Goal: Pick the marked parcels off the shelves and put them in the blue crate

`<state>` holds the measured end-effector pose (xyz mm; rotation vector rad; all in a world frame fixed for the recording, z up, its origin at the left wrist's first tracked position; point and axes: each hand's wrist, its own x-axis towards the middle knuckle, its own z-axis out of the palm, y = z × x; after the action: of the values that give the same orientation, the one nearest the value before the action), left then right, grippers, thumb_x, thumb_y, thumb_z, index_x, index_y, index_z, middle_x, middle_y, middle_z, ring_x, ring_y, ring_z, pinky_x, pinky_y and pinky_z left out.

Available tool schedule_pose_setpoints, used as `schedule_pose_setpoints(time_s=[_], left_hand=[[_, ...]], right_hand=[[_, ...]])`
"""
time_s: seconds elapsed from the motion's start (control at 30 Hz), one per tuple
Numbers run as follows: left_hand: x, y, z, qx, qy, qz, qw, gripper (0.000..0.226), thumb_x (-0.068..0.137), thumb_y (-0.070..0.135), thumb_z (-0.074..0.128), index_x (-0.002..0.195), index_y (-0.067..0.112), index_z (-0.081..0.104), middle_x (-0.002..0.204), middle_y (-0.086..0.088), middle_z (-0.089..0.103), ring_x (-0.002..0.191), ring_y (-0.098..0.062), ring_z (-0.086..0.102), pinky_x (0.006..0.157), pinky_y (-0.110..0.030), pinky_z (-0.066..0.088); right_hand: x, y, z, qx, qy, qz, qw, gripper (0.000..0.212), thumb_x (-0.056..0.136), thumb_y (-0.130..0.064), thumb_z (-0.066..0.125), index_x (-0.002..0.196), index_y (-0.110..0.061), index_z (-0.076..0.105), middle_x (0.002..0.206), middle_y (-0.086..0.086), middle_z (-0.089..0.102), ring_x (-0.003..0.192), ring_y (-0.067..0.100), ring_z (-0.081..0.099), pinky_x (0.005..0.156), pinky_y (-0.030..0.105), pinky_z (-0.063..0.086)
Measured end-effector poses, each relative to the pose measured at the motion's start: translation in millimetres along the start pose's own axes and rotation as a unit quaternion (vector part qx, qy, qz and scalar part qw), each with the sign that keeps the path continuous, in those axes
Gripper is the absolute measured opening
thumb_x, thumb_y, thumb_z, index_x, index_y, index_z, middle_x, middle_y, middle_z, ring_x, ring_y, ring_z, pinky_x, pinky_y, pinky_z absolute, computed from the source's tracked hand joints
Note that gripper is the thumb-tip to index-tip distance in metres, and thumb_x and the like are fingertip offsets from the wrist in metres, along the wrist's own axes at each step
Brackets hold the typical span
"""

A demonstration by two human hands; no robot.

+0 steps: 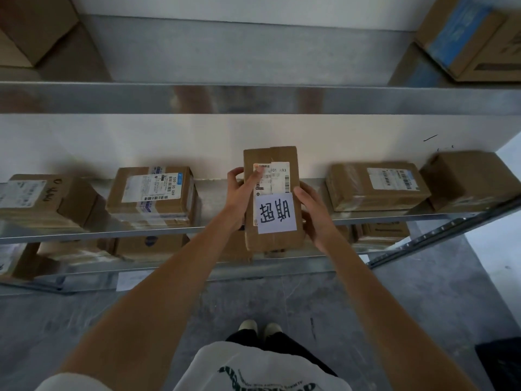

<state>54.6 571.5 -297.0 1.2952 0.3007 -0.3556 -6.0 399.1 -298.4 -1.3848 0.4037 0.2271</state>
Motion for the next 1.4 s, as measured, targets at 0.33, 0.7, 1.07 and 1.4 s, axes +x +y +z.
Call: schedule_pose_setpoints(time_s=[0.33, 0.7, 1.07, 1.4], left_hand=[[-6.7, 1.8, -5.7, -0.030, 0.007, 0.032, 0.999, 0.048, 0.093, 0.036, 0.061, 0.136, 0.020, 0.046, 0.107, -0.010, 0.071, 0.083, -0.021, 0.073, 0.070, -0.036, 0.060], [-37.8, -25.2, 101.8, 0.060, -0.155, 0.033, 0.985, 0.042, 0.095, 0.036, 0.057, 0.135, 0.025, 0.054, 0.107, 0.001, 0.074, 0.095, -0.016, 0.072, 0.080, -0.031, 0.059], [-110.9, -109.8, 287.9, 0.204, -0.400, -0.092, 0.889, 0.058, 0.103, 0.050, 0.019, 0.138, 0.018, 0.051, 0.127, -0.014, 0.063, 0.112, -0.030, 0.063, 0.099, -0.048, 0.049], [-194.3, -194.5, 413.5, 0.298, -0.435, -0.035, 0.849, 0.049, 0.105, 0.039, 0.025, 0.143, 0.015, 0.044, 0.131, -0.013, 0.061, 0.117, -0.027, 0.060, 0.099, -0.043, 0.049]], right_hand=[[2.5, 6.8, 22.9, 0.076, 0.053, -0.026, 0.995, 0.037, 0.089, -0.032, 0.069, 0.124, -0.026, 0.062, 0.113, 0.007, 0.072, 0.110, 0.035, 0.066, 0.095, 0.057, 0.052], [-54.4, 8.9, -67.8, 0.146, 0.242, -0.106, 0.953, 0.042, 0.085, -0.037, 0.067, 0.123, -0.019, 0.063, 0.110, 0.009, 0.074, 0.100, 0.032, 0.070, 0.083, 0.046, 0.058], [-170.4, 31.9, -224.0, 0.173, 0.493, -0.035, 0.852, 0.044, 0.094, -0.059, 0.047, 0.105, -0.024, 0.072, 0.086, -0.001, 0.078, 0.075, 0.015, 0.075, 0.059, 0.025, 0.057], [-263.1, 68.0, -345.7, 0.219, 0.588, -0.049, 0.777, 0.039, 0.101, -0.041, 0.043, 0.123, -0.015, 0.064, 0.108, 0.012, 0.073, 0.099, 0.030, 0.070, 0.090, 0.047, 0.056]])
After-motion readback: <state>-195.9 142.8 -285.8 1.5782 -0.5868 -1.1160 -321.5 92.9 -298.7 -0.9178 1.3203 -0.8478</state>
